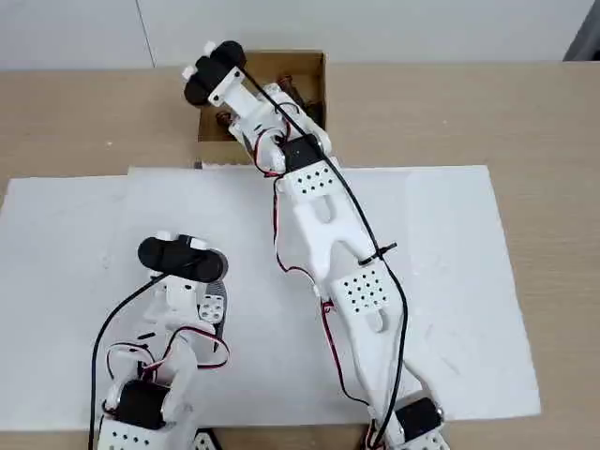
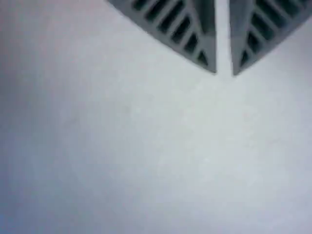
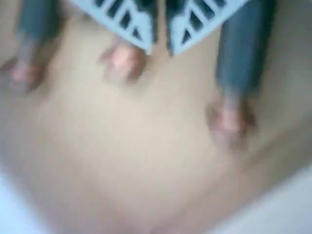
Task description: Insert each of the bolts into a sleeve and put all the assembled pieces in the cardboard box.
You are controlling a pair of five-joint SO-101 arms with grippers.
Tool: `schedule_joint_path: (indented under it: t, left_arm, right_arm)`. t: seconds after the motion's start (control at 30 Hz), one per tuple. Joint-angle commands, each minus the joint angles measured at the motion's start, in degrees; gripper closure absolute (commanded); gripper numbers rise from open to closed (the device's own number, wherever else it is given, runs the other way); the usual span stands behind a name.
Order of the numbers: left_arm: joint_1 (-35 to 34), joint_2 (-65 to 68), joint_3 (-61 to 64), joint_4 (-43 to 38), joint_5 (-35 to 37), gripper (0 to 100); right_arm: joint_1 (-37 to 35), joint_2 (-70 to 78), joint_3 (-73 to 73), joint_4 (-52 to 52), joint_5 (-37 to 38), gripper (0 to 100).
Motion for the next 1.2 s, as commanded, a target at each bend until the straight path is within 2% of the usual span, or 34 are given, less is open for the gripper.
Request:
schedule_joint_path:
  t: [0.0,0.7,0.87,1.17]
  left_arm:
    - [-0.3,-0.4,-0.2,0.3,0.2,100]
    - [-0.3,-0.4,-0.2,0.3,0.1,100]
    - [-0.3,-0.4,-0.2,0.3,0.1,100]
    - [-0.3,-0.4,-0.2,0.3,0.1,100]
  right_arm:
    - [0.0,-7.9,-2.2,4.8,0.3,99.6]
    - [4.6,-35.5,-2.2,36.3,-0.2,99.5]
    - [9.2,-41.2,-2.1,38.4,-7.3,99.5]
    - [19.1,-49.1,2.2,39.6,-11.6,99.5]
